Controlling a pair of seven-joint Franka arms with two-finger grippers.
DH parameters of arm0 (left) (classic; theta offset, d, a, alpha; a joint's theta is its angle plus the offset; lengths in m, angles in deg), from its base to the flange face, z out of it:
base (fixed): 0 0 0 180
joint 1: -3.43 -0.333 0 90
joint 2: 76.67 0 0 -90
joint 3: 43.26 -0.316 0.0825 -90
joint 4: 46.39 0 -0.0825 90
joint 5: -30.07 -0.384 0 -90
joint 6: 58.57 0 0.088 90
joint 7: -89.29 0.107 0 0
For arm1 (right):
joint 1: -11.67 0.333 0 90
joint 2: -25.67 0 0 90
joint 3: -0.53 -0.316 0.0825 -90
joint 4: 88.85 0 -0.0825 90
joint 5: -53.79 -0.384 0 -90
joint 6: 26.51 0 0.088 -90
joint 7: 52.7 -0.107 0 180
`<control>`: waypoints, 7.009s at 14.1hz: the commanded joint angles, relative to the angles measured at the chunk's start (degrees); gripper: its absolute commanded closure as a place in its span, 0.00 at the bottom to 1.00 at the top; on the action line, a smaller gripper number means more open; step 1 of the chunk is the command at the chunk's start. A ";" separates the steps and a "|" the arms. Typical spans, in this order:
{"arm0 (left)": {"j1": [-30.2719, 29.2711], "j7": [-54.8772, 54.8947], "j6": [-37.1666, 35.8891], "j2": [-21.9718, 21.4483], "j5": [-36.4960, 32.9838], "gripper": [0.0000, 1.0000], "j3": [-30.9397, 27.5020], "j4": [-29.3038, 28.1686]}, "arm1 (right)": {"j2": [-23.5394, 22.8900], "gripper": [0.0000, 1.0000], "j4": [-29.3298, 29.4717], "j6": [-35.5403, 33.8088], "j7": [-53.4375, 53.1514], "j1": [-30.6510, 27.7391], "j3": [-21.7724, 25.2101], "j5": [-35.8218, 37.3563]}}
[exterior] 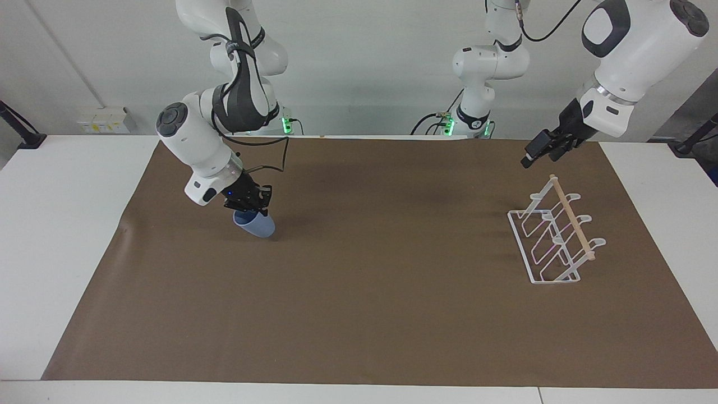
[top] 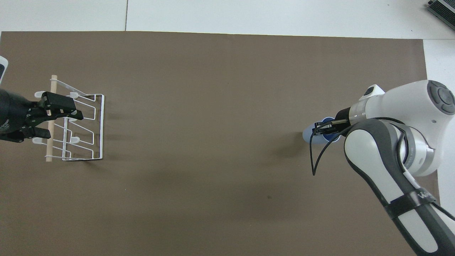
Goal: Hang cup on cup holder
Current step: 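Lift the cup with the right gripper while the left gripper approaches, then grasp the cup base with the left gripper from the right gripper, then carry the cup to the rack with the left gripper while the right gripper withdraws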
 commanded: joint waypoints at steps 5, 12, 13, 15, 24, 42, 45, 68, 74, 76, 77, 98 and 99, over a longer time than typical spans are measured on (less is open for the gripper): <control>-1.78 -24.43 1.83 -1.86 14.19 0.00 0.07 -2.39 | -0.45 1.00 2.90 -0.75 6.24 -0.71 -7.58 -22.25; -0.91 -54.66 14.22 -6.69 30.54 0.00 0.42 -13.37 | 2.26 1.00 3.87 0.39 15.76 -0.71 -12.67 -48.89; -0.21 -57.40 14.92 -6.69 30.81 0.00 0.60 -13.38 | 2.79 1.00 3.87 1.44 15.76 -0.63 -13.64 -53.46; 1.73 -58.30 15.63 -6.69 30.82 0.00 0.60 -13.38 | 2.98 1.00 5.53 4.33 15.32 -0.63 -16.01 -59.46; 7.27 -58.04 15.64 -6.43 31.95 0.00 1.39 -12.06 | 5.17 1.00 10.37 17.44 8.64 -0.63 -27.88 -65.36; 7.45 -57.95 12.47 -8.71 31.87 0.00 3.67 -11.18 | 5.79 1.00 10.46 22.63 7.49 -0.80 -31.32 -68.36; 7.36 -58.04 12.64 -8.71 31.78 0.04 3.59 -11.26 | 5.79 1.00 10.46 22.63 7.49 -0.80 -31.32 -68.36; 4.99 -51.01 11.68 -8.62 22.58 1.00 3.15 -11.27 | 5.70 0.00 10.55 22.98 4.86 -0.89 -31.23 -67.57; 5.33 -49.78 12.99 -7.92 0.88 1.00 3.15 -10.48 | 5.88 0.00 12.65 22.98 4.95 -1.85 -30.44 -65.65; 5.77 -49.60 16.22 -7.66 -6.33 1.00 3.32 -10.48 | 5.70 0.00 13.97 22.72 4.86 -3.43 -30.35 -56.72; 5.78 -48.56 19.03 -7.57 -9.67 1.00 3.32 -10.56 | 5.61 0.00 14.76 22.19 4.77 -4.13 -30.35 -52.41; -2.31 -26.49 45.95 7.46 -40.99 1.00 2.97 -10.73 | 4.56 0.00 31.11 -13.20 4.69 -10.99 -17.62 10.74; -2.31 -26.49 47.00 7.46 -41.08 1.00 2.97 -11.00 | 4.64 0.00 31.20 -15.32 4.51 -11.52 -16.47 10.83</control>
